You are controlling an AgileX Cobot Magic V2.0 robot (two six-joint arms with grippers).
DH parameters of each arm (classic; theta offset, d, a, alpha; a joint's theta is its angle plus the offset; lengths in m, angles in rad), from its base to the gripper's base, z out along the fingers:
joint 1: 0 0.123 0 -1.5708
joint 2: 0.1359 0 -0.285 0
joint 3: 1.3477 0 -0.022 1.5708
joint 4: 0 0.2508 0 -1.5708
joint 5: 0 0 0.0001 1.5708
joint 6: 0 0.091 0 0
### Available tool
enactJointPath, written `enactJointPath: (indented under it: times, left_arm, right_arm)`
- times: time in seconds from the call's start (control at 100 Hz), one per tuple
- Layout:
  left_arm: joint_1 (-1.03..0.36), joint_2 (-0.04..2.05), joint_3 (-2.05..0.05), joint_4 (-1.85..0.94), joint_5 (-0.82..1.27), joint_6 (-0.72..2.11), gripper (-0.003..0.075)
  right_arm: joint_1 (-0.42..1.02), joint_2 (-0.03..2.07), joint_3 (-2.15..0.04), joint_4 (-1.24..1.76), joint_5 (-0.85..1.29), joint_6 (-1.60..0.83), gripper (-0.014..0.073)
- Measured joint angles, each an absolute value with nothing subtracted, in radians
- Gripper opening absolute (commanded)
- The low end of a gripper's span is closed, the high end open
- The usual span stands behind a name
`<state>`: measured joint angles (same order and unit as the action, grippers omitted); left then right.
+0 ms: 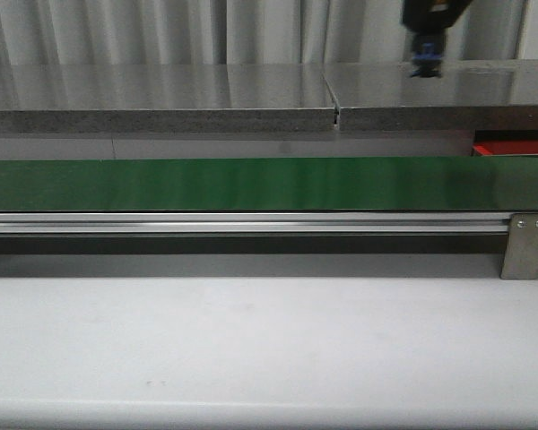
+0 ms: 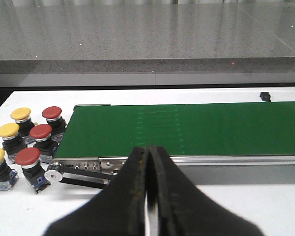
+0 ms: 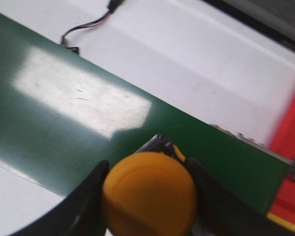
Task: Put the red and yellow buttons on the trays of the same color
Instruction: 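Lower the right gripper, grasp the yellow button and lift it, then carry the yellow button into the yellow tray and open the right gripper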
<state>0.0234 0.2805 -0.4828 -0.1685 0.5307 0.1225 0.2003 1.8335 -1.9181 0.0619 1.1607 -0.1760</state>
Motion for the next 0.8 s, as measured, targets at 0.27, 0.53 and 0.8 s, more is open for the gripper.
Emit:
enactJointPath:
  times: [0.27,0.53,0.8]
  left_arm:
    - [0.023,0.280,-0.483,-0.169,0.531,0.123,-0.0020]
    - [0.023,0.280,-0.483,-0.169,0.531,0.123,-0.0020]
    - [0.023,0.280,-0.483,-0.169,0.531,0.123,-0.0020]
  right_arm:
    - [-0.044,1.679,-1.731,0.075,1.151,-0.186,0.0201]
    - [-0.253,1.609,-1.470,0.131,1.018,-0.210,0.0201]
    - [-0.361,1.609,-1.210,0.185,0.787,-0.218,0.0201]
